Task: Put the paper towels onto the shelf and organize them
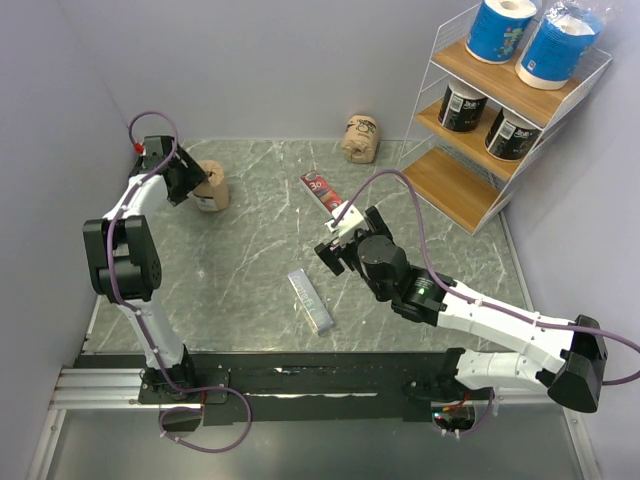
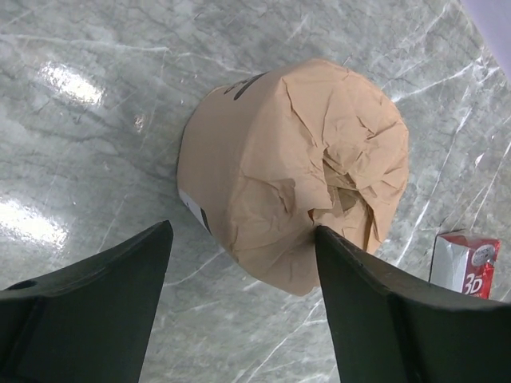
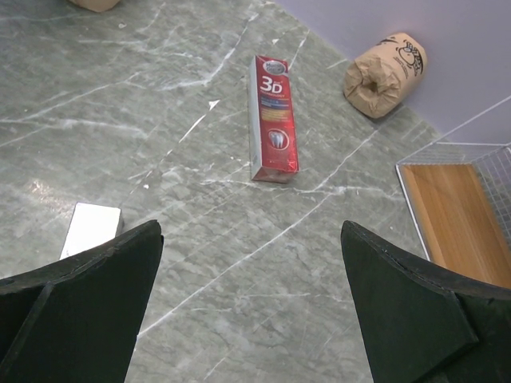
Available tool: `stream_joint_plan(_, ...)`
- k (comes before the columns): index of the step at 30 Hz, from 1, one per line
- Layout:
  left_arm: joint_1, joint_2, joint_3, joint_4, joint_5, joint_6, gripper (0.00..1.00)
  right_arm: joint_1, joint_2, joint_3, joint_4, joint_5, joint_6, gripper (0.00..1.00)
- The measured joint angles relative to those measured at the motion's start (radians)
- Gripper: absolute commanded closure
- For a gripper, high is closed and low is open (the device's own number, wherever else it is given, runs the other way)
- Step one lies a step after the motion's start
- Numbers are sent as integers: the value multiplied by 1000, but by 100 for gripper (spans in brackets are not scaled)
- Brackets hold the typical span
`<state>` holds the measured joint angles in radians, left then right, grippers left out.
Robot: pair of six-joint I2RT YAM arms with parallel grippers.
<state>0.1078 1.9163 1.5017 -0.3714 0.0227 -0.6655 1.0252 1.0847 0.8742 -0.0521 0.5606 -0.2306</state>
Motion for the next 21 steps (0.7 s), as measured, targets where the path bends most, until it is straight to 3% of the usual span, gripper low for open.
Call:
stream_joint_plan(5, -5, 16, 29, -16, -4, 37, 12, 0, 7, 0, -2, -3, 14, 1)
stream_joint_plan(13, -71, -31, 54, -50, -108, 219, 12, 0, 7, 0, -17, -4, 28, 1)
stream_joint_plan(21, -115, -68, 229, -92, -80, 378, 15, 0, 3, -16, -23, -4, 28, 0)
